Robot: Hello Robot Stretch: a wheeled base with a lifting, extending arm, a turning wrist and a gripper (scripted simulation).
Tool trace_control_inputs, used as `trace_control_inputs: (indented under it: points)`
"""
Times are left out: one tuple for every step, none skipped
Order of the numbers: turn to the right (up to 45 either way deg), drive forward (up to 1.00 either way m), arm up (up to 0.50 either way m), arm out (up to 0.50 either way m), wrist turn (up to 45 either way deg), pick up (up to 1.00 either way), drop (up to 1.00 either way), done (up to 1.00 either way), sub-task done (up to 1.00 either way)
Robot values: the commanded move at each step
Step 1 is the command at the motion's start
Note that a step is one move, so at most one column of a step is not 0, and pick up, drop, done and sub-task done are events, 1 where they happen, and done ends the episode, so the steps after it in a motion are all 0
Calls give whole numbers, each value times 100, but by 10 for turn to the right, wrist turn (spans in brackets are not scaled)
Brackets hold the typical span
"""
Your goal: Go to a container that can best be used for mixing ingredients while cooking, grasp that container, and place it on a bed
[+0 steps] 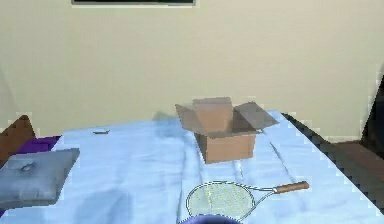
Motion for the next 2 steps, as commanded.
trace_control_inputs:
  points:
    - [-60, 0, 0, 0, 0, 0, 0, 0, 0]
    - [-450, 0, 0, 0, 0, 0, 0, 0, 0]
